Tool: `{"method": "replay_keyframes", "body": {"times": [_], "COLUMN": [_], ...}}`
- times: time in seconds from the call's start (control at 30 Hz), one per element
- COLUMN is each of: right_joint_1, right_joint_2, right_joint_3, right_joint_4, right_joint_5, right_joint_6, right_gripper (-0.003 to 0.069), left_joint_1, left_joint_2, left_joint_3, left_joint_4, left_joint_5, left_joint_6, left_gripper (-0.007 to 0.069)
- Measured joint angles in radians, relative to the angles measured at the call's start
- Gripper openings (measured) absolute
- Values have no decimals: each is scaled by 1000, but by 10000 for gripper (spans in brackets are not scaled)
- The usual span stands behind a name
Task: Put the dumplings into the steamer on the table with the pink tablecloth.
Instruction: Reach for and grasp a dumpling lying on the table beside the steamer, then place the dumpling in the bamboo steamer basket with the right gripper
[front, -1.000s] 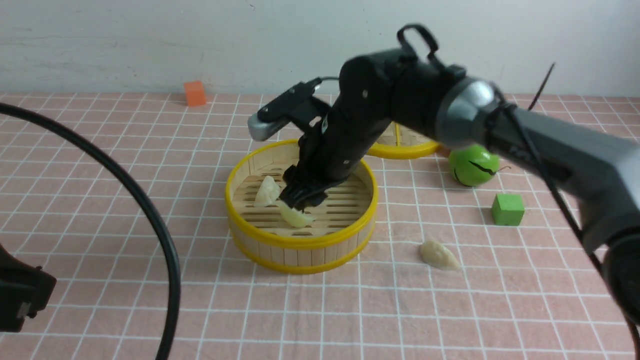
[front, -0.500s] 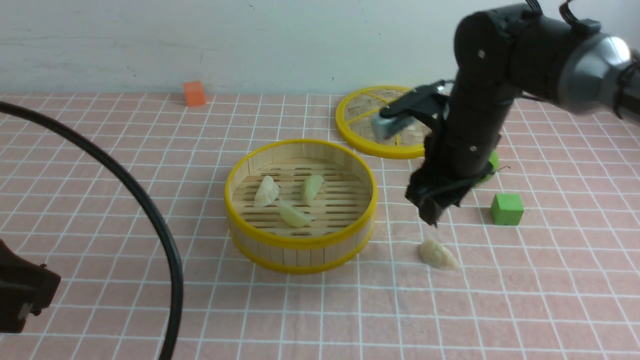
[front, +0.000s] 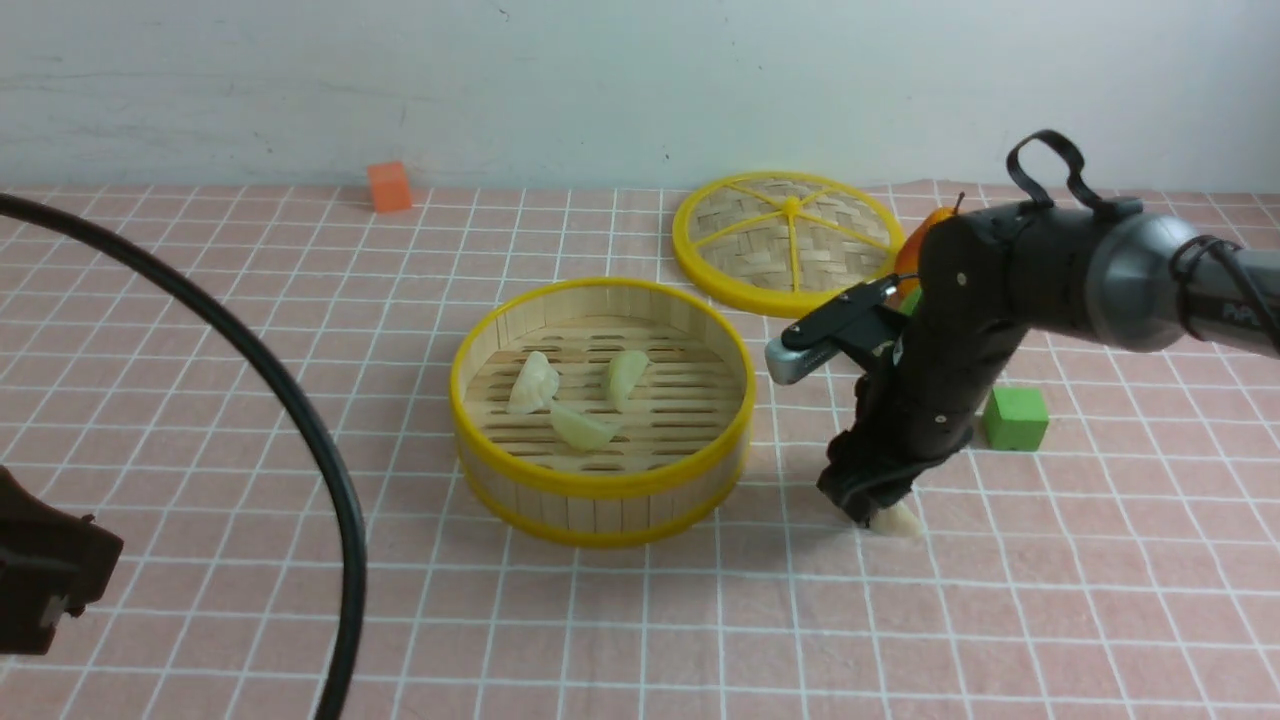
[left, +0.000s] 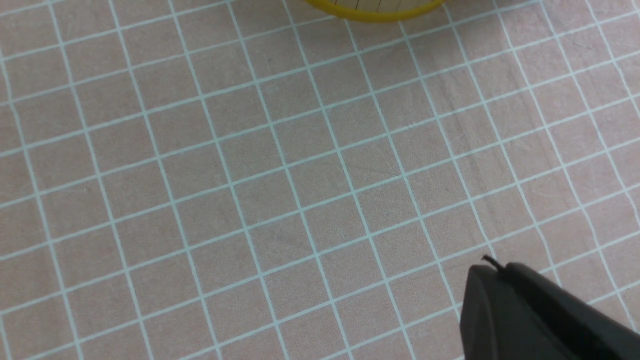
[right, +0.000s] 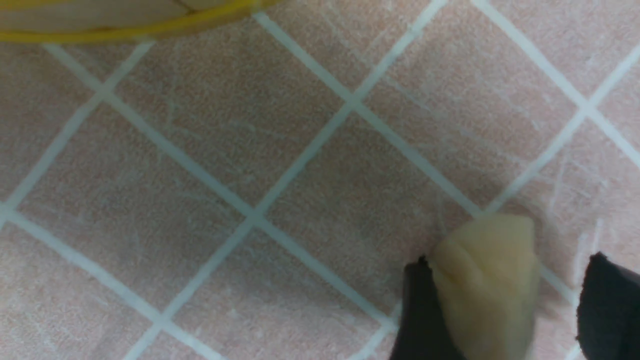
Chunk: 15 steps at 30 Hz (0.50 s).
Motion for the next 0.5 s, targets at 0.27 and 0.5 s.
{"method": "replay_keyframes", "body": {"times": [0.27, 0.5], "right_joint_1": [17, 123], "right_joint_2": [6, -44], "right_joint_3": [-37, -255], "right_joint_4": [0, 10], "right_joint_5": [129, 239], "right_joint_6": [0, 0], "right_gripper": [236, 236], "left_joint_1": [0, 0], "left_joint_2": [0, 0], "left_joint_3": [0, 0], "left_joint_4": [7, 7], "left_joint_5": [3, 4], "left_joint_6": [0, 6], "left_gripper": [4, 9]}}
